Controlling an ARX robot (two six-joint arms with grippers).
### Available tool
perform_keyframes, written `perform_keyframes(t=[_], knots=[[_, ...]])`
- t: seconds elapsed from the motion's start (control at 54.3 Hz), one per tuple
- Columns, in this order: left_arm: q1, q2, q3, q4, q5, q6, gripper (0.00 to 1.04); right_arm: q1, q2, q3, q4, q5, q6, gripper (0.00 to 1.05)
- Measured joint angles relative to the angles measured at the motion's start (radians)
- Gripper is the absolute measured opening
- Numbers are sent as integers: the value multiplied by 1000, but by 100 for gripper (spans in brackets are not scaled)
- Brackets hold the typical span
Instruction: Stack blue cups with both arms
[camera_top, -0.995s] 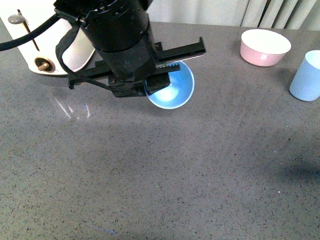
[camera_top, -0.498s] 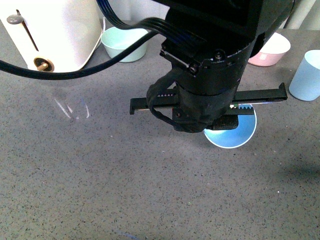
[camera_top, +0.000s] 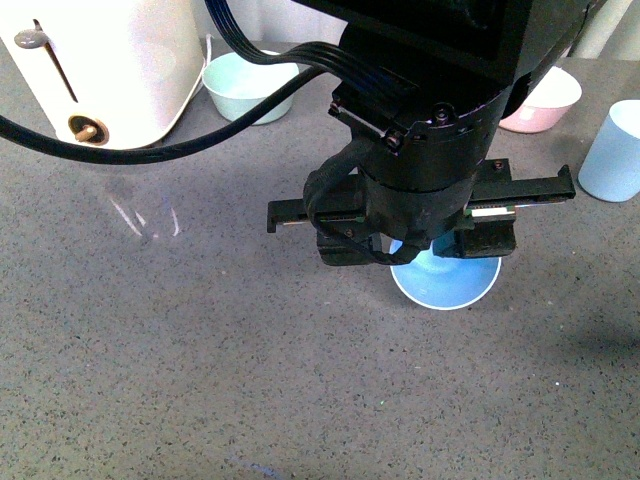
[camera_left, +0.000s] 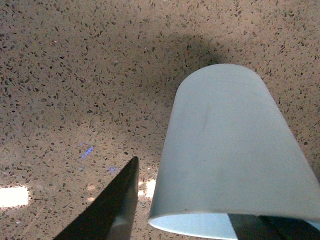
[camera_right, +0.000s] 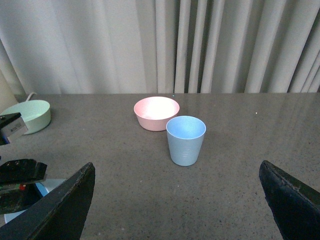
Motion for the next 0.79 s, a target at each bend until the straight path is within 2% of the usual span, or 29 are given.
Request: perform_keyframes(t=[0.111,0.276,0.792], knots=[[4,-1,30,-11,1,0,76,0,0,0,0,0,0,96],[14,-10,50,-19,2,1,97,0,0,0,0,0,0,96],[16,-19,83,-29,13,6,96,0,0,0,0,0,0,96]])
